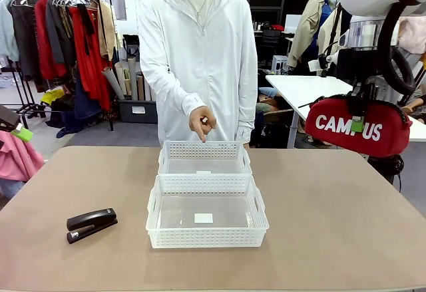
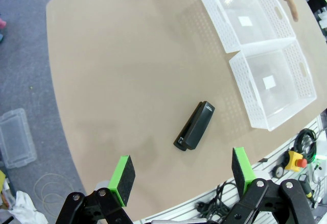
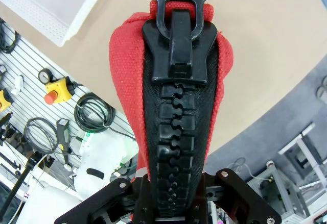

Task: Distribute items into two baskets.
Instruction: Move the picked Pencil pouch towards the Organizing basket indicated by the person, stopping as directed.

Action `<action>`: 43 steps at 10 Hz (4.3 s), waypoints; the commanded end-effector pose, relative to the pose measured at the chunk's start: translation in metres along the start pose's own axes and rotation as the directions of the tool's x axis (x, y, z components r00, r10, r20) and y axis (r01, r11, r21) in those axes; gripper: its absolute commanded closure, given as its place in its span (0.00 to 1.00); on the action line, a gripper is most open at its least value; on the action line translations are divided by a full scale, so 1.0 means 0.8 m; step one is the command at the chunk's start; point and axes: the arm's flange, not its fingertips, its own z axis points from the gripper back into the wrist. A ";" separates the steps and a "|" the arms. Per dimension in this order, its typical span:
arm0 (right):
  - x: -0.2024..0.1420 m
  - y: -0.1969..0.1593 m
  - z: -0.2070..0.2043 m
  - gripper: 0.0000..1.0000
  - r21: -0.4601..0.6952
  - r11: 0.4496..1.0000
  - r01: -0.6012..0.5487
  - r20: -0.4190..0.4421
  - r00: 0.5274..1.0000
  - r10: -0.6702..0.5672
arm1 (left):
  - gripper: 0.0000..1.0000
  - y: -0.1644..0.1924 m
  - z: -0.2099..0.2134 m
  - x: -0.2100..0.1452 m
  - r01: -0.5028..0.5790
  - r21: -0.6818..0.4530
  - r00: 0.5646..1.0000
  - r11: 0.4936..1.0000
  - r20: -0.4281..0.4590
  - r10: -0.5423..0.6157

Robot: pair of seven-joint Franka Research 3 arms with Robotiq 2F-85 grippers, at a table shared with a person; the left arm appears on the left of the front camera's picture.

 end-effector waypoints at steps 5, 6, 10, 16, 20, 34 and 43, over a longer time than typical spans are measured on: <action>0.002 0.002 0.002 1.00 -0.009 1.000 0.022 0.004 1.000 -0.022 | 0.02 0.000 0.000 -0.001 -0.001 -0.010 1.000 1.000 0.004 0.001; 0.002 0.002 0.002 1.00 -0.009 1.000 0.022 0.004 1.000 -0.022 | 0.02 0.000 0.000 -0.001 -0.001 -0.010 1.000 1.000 0.004 0.001; 0.006 0.000 -0.001 1.00 0.002 1.000 0.002 0.009 1.000 -0.002 | 0.02 0.000 0.000 -0.001 -0.001 -0.010 1.000 1.000 0.004 0.001; 0.070 0.008 -0.018 1.00 -0.016 0.998 -0.055 0.020 0.998 0.055 | 0.02 0.000 0.000 -0.001 -0.001 -0.010 1.000 1.000 0.004 0.001; 0.119 0.010 -0.035 1.00 -0.019 0.988 -0.154 -0.001 0.988 0.154 | 0.02 0.000 0.000 -0.001 -0.001 -0.010 1.000 1.000 0.004 0.001; 0.244 0.013 -0.097 1.00 -0.076 0.884 -0.462 0.017 0.886 0.464 | 0.02 0.000 0.000 -0.001 -0.001 -0.010 1.000 1.000 0.004 0.001; 0.125 -0.024 -0.071 1.00 -0.058 0.875 -0.481 -0.039 0.877 0.480 | 0.02 0.000 0.000 -0.001 -0.001 -0.010 1.000 1.000 0.004 0.001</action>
